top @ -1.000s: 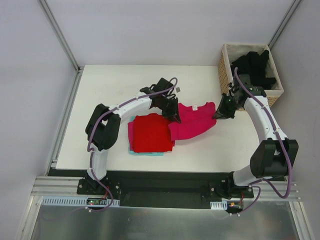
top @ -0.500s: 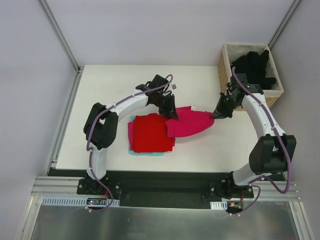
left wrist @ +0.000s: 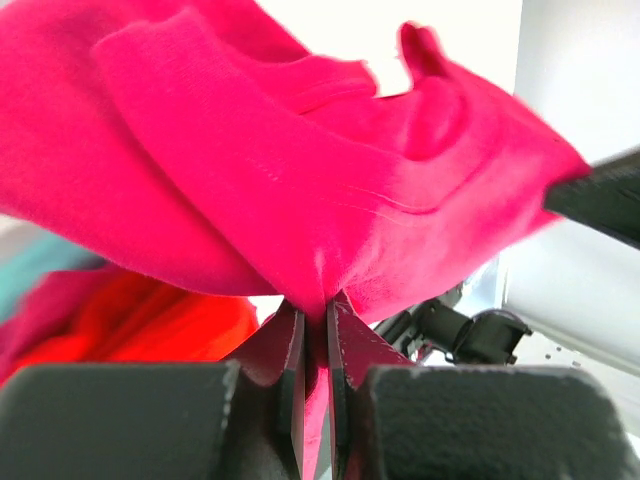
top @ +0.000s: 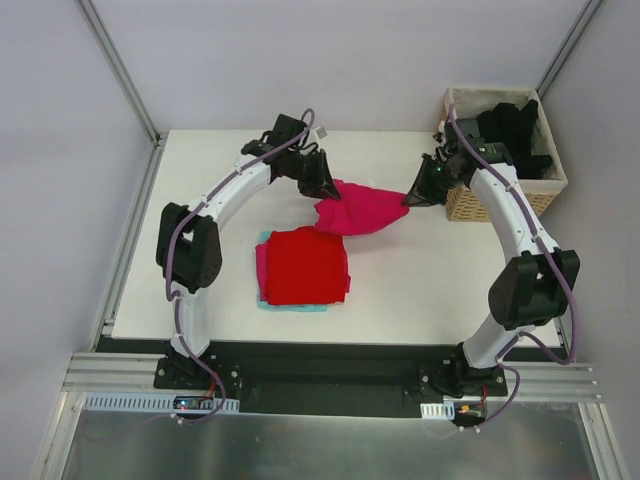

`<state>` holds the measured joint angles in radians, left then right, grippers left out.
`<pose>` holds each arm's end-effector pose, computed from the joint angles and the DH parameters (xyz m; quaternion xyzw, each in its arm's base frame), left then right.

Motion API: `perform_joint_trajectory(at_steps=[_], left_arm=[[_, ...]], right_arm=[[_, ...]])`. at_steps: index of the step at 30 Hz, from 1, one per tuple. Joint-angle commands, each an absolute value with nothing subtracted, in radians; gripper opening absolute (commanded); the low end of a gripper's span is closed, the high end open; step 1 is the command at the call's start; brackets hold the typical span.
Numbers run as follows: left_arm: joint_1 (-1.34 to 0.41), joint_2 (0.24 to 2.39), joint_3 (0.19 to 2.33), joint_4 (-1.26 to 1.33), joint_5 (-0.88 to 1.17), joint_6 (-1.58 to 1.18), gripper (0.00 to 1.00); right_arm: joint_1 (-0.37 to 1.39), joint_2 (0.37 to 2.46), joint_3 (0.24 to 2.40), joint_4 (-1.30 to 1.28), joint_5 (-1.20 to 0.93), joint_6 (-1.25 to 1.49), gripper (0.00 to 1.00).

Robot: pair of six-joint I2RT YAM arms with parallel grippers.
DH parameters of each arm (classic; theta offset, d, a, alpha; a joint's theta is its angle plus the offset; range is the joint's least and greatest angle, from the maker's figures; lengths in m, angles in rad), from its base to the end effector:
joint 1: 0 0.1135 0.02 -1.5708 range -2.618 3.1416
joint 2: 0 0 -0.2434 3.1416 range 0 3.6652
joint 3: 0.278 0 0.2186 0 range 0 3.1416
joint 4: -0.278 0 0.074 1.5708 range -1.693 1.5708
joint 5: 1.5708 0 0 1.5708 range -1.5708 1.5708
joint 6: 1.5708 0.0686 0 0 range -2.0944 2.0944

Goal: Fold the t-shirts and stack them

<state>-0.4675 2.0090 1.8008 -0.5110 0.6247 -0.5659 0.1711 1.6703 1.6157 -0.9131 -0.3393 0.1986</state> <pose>0.3737 -0.2336 0.2637 0.0842 0.8718 -0.4375 0.2035 0.3272 0.0797 0.2899 -0.0372 0.9418 0.2123 0.2581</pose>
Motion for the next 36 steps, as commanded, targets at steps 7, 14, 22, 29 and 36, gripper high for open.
perform_joint_trajectory(at_steps=[7,14,22,29,36], left_arm=[[-0.42,1.743,1.619,-0.6,0.563,-0.471,0.0],[-0.419,1.524,1.431,-0.606,0.542,-0.466,0.0],[-0.419,1.347,1.241,-0.615,0.522,-0.492,0.0],[-0.419,1.238,1.14,-0.624,0.523,-0.509,0.0],[-0.419,1.235,1.153,-0.632,0.525,-0.506,0.0]], right_arm=[[0.297,1.652,1.698,-0.982,-0.356,0.247,0.01],[0.412,1.559,1.703,-1.092,-0.276,0.31,0.01],[0.557,1.43,1.49,-1.08,-0.221,0.402,0.01],[0.681,1.42,1.512,-1.133,-0.196,0.465,0.01],[0.762,1.489,1.558,-1.164,-0.204,0.503,0.01]])
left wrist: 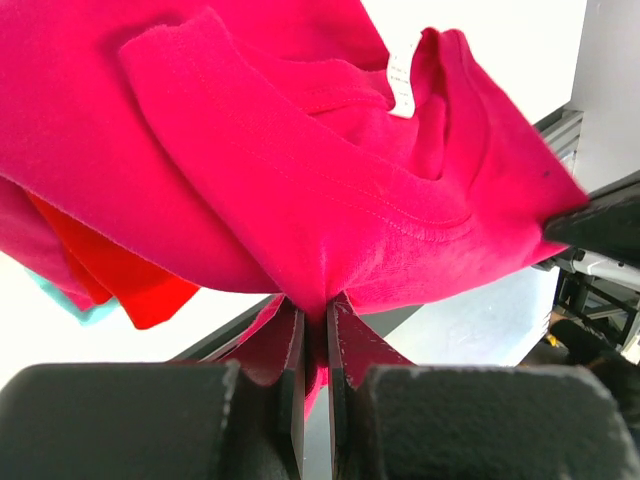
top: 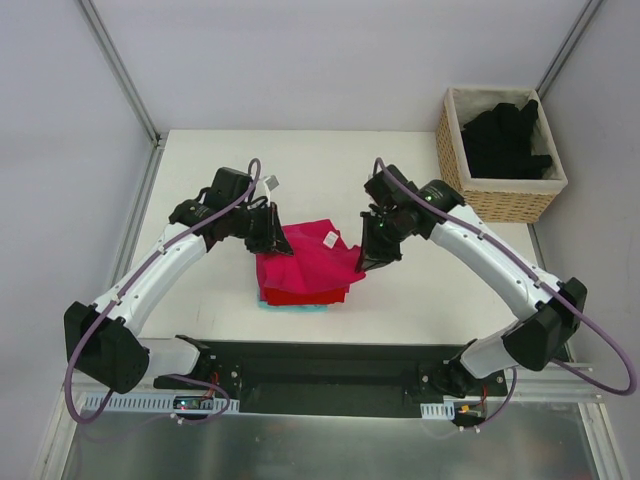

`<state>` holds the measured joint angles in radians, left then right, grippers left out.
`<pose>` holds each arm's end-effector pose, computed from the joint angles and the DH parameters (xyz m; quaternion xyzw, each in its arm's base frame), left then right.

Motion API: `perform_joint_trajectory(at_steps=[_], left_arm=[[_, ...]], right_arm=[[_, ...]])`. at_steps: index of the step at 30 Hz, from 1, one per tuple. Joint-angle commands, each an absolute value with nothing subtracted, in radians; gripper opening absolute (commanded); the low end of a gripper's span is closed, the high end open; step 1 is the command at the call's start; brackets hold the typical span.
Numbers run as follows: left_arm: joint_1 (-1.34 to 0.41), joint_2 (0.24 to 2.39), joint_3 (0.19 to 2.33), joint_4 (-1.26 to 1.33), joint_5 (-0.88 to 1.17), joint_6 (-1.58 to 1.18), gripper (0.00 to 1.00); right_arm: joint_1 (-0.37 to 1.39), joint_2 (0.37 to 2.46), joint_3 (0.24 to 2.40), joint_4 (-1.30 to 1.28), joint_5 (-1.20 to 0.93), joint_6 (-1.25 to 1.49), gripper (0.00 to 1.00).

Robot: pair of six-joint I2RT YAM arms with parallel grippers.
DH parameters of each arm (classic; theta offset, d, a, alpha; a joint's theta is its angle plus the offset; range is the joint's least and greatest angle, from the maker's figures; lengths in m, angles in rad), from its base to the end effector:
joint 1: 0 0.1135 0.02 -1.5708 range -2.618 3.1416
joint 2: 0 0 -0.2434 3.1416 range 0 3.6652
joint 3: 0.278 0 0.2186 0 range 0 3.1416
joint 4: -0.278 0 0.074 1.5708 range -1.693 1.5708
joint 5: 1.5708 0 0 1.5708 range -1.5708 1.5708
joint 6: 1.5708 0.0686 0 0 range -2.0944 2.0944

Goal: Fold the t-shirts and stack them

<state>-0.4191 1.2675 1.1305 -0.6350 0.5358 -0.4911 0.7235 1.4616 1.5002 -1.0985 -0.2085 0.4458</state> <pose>0.2224 -0.1374 0.2837 0.0709 0.8916 -0.3839 0.2296 0.1931 0.1895 0.3004 -0.1592 0.9494 0.2227 0.1540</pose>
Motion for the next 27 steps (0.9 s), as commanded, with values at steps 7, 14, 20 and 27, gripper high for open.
perform_joint_trajectory(at_steps=[7,14,20,27], left_arm=[[-0.419,1.221,1.164,-0.65,0.551,-0.526,0.0],[-0.42,1.111,1.01,-0.652,0.549,-0.577,0.0],[-0.419,1.037,0.931,-0.675,0.534,-0.603,0.0],[-0.42,1.08,0.936,-0.675,0.552,-0.598,0.0]], right_arm=[[0.83,1.493,1.64,-1.241,-0.163,0.526,0.01],[0.868,1.407,1.428,-1.172,-0.167,0.594,0.01],[0.908,1.423,1.381,-1.163,-0.166,0.6,0.01],[0.914,1.546,1.387,-1.115,-0.195,0.5,0.01]])
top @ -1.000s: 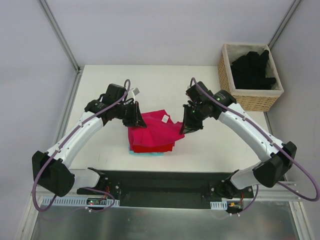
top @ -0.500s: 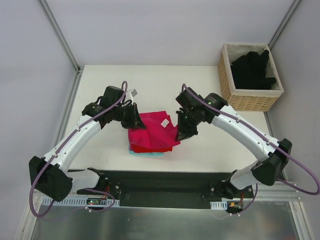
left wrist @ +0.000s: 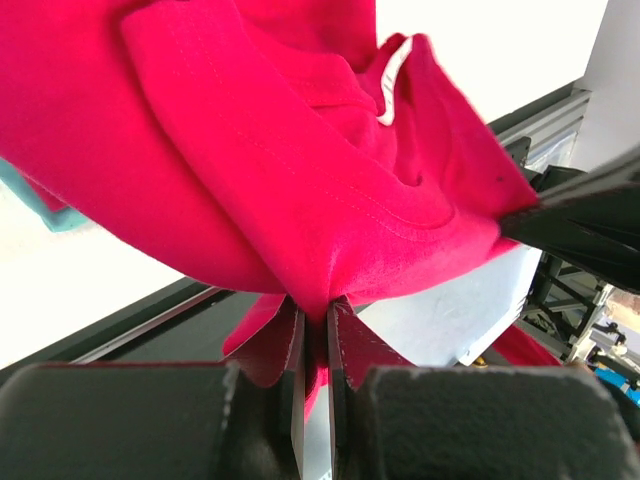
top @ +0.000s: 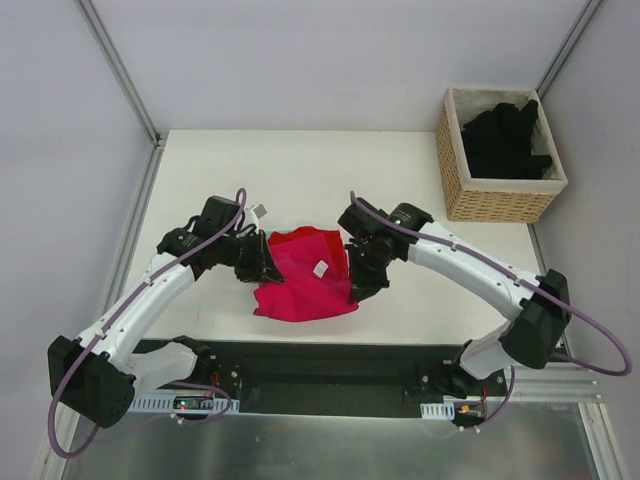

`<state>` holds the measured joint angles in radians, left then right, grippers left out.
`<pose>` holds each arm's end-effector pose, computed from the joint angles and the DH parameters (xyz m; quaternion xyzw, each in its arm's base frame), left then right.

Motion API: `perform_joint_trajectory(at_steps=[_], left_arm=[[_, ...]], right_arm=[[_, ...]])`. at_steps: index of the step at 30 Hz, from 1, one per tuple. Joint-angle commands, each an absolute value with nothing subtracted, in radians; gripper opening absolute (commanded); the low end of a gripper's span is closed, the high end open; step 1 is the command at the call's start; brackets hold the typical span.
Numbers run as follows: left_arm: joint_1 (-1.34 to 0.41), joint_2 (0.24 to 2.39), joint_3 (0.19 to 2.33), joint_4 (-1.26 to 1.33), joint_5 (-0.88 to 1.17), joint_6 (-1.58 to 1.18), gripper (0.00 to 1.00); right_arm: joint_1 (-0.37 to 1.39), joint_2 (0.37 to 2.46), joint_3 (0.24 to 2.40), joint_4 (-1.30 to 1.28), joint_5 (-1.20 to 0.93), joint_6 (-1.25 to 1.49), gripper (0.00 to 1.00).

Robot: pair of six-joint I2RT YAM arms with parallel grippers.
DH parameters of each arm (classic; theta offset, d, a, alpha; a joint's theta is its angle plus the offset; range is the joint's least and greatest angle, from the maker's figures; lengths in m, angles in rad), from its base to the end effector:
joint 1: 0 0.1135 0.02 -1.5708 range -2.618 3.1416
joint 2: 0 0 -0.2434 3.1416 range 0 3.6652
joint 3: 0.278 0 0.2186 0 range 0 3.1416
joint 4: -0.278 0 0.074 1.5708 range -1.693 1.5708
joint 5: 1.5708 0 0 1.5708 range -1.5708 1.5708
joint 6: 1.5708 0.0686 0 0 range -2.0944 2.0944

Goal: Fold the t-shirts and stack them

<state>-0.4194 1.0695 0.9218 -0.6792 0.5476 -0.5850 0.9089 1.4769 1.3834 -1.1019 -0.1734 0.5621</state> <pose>0.1768 -0.1180 0.2578 0.0238 0.9020 -0.3892 0.1854 0.1529 0.2155 0.2642 -0.1848 0.9613 0.1878 0.0808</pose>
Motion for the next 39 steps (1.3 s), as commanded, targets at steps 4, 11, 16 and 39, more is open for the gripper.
perform_joint_trajectory(at_steps=[4,11,16,39], left_arm=[[-0.42,1.101,0.957,-0.673,0.546,-0.592,0.01],[-0.42,1.149,1.025,-0.675,0.552,-0.574,0.2],[-0.42,1.19,1.083,-0.673,0.56,-0.563,0.3],[-0.43,1.302,1.112,-0.678,0.555,-0.532,0.34]], right_arm=[[0.917,1.669,1.393,-1.078,-0.129,0.43,0.02],[0.92,1.692,1.532,-1.086,0.132,0.353,0.38],[0.919,1.586,1.571,-1.108,0.255,0.373,0.45],[0.876,1.566,1.358,-0.883,0.013,0.278,0.47]])
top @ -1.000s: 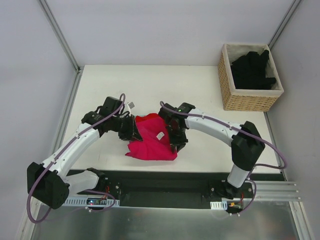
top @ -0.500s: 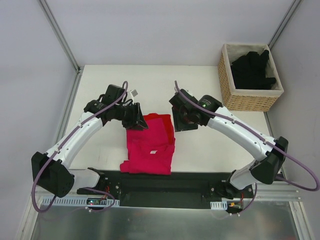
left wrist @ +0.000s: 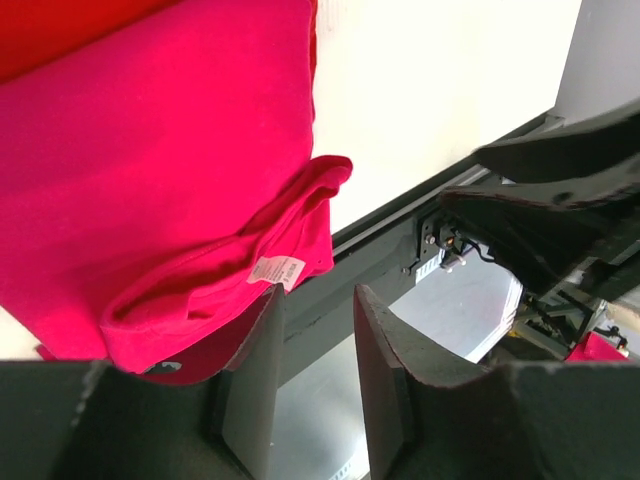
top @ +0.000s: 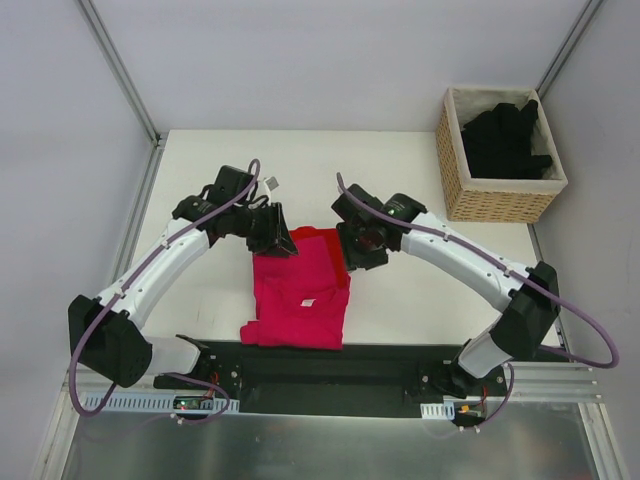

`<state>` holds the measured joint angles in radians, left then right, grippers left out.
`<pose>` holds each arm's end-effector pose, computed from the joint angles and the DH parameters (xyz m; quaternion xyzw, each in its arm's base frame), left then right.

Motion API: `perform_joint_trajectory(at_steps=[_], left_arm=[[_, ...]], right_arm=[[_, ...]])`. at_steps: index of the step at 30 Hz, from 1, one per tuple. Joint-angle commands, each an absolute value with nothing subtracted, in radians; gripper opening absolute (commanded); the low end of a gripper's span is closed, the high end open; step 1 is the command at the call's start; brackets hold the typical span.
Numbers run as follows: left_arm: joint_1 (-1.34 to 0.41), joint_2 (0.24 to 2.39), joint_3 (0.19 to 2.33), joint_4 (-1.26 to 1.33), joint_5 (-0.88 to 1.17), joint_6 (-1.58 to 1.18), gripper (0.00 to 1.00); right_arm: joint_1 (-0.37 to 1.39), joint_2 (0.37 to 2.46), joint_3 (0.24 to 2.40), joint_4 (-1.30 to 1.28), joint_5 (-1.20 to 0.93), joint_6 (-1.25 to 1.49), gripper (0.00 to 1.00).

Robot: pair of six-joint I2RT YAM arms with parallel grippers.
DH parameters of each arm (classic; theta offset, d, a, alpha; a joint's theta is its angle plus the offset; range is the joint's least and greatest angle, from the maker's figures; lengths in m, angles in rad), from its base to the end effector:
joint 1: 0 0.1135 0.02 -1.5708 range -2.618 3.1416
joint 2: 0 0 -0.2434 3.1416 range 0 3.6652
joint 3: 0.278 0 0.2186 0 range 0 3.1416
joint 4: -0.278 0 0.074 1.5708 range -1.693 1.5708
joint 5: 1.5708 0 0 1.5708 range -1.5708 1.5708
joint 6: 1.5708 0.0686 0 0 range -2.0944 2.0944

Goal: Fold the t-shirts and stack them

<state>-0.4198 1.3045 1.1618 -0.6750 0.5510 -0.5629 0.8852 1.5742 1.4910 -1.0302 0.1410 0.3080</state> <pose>0.2256 -0.1400 0.2812 0.0358 0.8997 -0.3900 0.1926 0.1961 0.2245 0.2719 -0.2612 0.9359 0.0703 0.2256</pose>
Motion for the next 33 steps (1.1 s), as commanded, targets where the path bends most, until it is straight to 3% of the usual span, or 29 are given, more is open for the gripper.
perform_joint_trajectory(at_steps=[1,9,24,29,33], left_arm=[[-0.43,1.296,1.094,-0.681,0.539,-0.534,0.34],[-0.428,1.21,0.927,-0.727,0.405,-0.575,0.34],[-0.428,1.21,0.92,-0.732,0.382,-0.569,0.33],[-0.428,1.177,0.934,-0.759,0.333,-0.58,0.41],[-0.426,1.134,0.963,-0.773,0.296,-0.589,0.42]], right_arm=[[0.871,1.557,1.321,-0.844,0.006,0.29,0.48],[0.824,1.532,1.183,-0.678,-0.166,0.311,0.47],[0.824,1.604,1.213,-0.601,-0.271,0.284,0.43],[0.827,1.615,1.213,-0.617,-0.282,0.281,0.43],[0.828,1.618,1.209,-0.644,-0.281,0.268,0.38]])
